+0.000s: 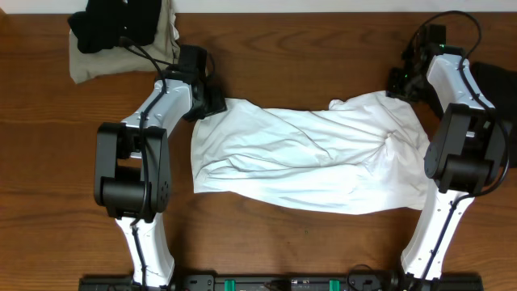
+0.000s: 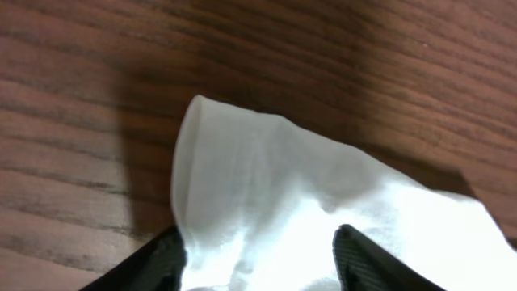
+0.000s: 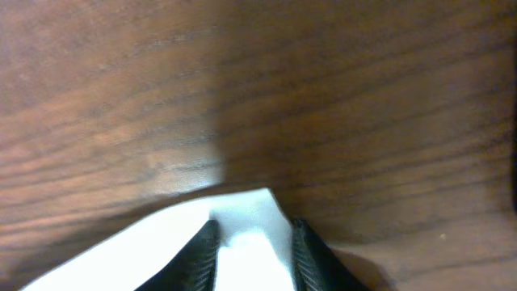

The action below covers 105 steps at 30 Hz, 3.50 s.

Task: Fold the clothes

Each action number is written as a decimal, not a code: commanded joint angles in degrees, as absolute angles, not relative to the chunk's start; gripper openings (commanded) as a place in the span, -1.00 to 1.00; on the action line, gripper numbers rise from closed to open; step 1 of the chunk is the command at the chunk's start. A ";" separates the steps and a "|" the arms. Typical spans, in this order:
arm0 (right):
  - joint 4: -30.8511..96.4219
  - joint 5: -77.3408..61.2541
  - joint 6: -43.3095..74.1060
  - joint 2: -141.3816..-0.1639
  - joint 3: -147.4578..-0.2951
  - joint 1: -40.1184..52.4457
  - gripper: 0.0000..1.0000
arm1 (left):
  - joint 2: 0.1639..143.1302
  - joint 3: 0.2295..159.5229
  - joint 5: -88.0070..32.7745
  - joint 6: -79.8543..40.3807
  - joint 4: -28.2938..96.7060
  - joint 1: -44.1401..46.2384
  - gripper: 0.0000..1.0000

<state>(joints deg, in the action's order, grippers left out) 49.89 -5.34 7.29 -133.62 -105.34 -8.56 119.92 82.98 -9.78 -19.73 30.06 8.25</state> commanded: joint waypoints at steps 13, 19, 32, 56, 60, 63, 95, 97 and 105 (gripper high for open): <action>51.72 -2.98 9.17 -135.09 -108.92 -7.66 -0.99 | 120.84 83.57 -9.87 -19.53 29.56 7.99 -0.81; 57.32 -3.07 9.93 -134.89 -114.78 -7.64 -0.97 | 118.72 83.57 -9.87 -19.53 29.47 7.99 -0.88; 69.78 -5.63 13.28 -133.99 -120.68 -7.64 -0.98 | 111.94 83.57 -9.89 -19.51 35.64 7.99 -0.88; 88.49 -2.79 13.65 -126.17 -120.29 -7.86 -0.98 | 104.77 83.55 -9.85 -18.87 53.01 7.99 -0.88; 91.83 -2.79 13.65 -126.17 -120.18 -7.86 -0.97 | 104.79 83.50 -9.80 -18.87 56.84 7.99 -0.88; 93.49 -2.76 13.67 -126.17 -120.18 -7.86 -0.97 | 104.79 83.50 -8.36 -18.90 59.27 7.99 -0.88; 95.35 4.75 18.44 -119.57 -107.98 -4.05 -0.98 | 104.90 81.71 -4.49 -19.07 64.71 2.57 -0.86; 94.94 4.95 19.33 -119.57 -106.08 -4.01 -0.97 | 104.92 81.71 -4.45 -19.05 65.56 2.57 -0.86; 97.54 10.46 23.49 -119.57 -104.86 -4.01 -0.98 | 104.92 81.71 -3.81 -19.05 69.58 2.57 -0.58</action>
<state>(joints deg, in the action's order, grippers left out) 96.27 5.50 19.49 -119.63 -105.16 -4.14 105.27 82.32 -5.52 -19.25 68.36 2.76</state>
